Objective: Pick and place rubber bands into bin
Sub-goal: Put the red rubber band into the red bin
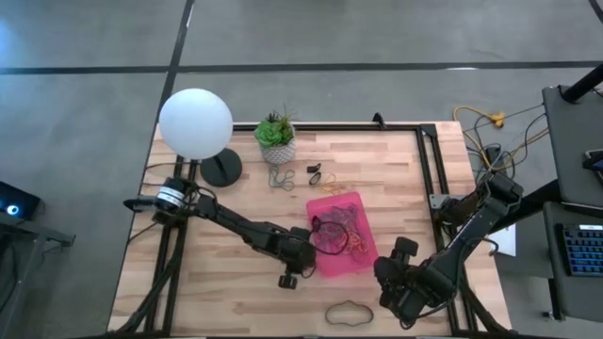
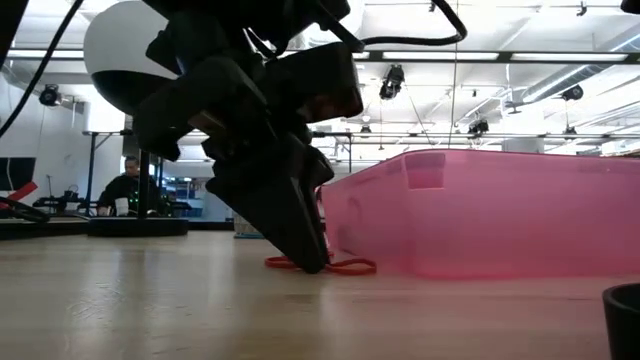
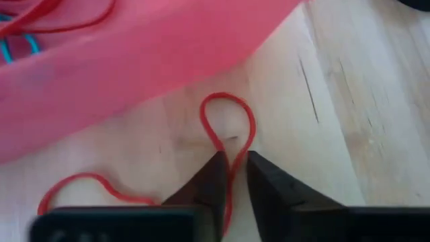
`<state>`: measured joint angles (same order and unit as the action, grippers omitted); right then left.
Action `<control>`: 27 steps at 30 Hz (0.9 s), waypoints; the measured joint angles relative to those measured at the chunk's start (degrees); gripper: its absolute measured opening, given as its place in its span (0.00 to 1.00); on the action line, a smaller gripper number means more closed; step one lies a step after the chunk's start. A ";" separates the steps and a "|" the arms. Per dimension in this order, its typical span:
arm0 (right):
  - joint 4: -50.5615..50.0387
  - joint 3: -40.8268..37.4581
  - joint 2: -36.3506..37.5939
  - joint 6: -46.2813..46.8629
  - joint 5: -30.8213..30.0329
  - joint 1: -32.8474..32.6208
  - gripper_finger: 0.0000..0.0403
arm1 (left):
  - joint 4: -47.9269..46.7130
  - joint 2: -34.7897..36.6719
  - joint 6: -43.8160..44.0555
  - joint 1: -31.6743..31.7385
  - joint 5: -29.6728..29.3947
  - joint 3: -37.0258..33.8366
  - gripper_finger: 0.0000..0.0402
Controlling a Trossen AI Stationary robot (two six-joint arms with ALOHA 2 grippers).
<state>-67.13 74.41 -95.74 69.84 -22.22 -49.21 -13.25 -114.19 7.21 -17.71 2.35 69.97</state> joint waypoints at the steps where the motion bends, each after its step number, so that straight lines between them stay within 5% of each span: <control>1: 0.05 0.00 0.00 0.02 0.00 0.00 0.54 | -0.63 0.02 0.07 -0.11 -0.01 0.00 0.07; 6: 0.02 0.00 0.00 0.02 0.02 0.00 0.54 | -4.43 1.25 9.54 -0.38 4.50 -0.15 0.00; 12: -0.11 0.00 0.00 -1.10 -0.71 0.00 0.54 | -7.11 10.87 15.27 -2.88 7.04 0.98 0.00; 21: -0.50 -0.04 0.02 -1.46 -1.83 0.03 0.54 | 5.03 22.08 11.37 -0.42 -5.19 7.94 0.00; 27: -3.74 -0.04 0.02 0.95 -0.28 -0.32 0.54 | 8.44 16.08 7.43 5.80 -8.29 12.47 0.00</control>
<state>-70.88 74.37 -95.72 70.79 -22.50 -49.53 -4.81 -98.11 14.65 -11.91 -5.93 82.45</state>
